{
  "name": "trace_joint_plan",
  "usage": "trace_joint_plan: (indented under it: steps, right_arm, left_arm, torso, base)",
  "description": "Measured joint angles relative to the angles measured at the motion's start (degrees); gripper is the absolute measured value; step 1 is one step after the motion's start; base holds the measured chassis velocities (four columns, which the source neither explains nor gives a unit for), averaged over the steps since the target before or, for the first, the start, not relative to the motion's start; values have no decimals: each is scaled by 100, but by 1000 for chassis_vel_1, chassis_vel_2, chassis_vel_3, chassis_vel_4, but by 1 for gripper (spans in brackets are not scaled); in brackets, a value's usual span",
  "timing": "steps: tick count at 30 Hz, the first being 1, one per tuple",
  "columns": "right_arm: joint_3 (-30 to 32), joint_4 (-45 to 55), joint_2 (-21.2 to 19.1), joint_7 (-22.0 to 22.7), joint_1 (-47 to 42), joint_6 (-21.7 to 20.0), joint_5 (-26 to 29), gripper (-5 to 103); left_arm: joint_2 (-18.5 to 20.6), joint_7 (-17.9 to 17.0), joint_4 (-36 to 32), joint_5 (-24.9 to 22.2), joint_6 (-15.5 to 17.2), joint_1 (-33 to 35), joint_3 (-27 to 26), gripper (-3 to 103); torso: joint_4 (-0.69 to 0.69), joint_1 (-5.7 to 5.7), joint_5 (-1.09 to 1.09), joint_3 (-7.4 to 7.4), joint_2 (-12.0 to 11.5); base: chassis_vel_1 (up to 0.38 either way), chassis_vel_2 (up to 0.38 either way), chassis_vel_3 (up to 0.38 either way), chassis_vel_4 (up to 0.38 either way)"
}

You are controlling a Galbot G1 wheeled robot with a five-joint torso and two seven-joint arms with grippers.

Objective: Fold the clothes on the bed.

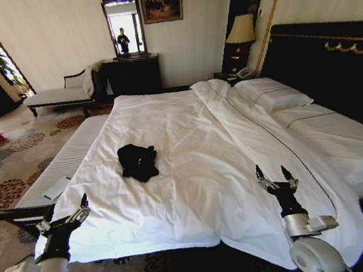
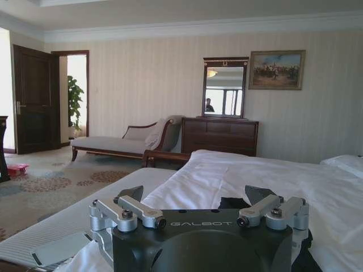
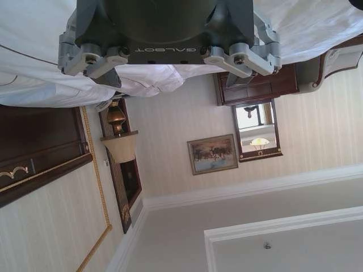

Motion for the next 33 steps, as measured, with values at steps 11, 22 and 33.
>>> trace_joint_plan:
  steps: [11, 22, 33]
  right_arm:
    - [-13, -31, 45, 29, 17, -3, -46, 100]
    - [-56, -64, 114, 127, 19, 24, -80, 100]
    - [-80, -93, 148, 183, 28, 37, -145, 100]
  left_arm:
    - [-10, -2, 11, 20, 2, -12, 23, 100]
    - [-29, -3, 21, 86, 1, -5, 57, 100]
    - [-29, -2, 16, 120, -8, 27, 43, 100]
  torso:
    - [0, 0, 0, 0, 0]
    - [1, 0, 1, 0, 0]
    - [2, 0, -2, 0, 0]
  base:
    - [0, 0, 0, 0]
    - [19, 16, -15, -17]
    - [140, 145, -121, -148]
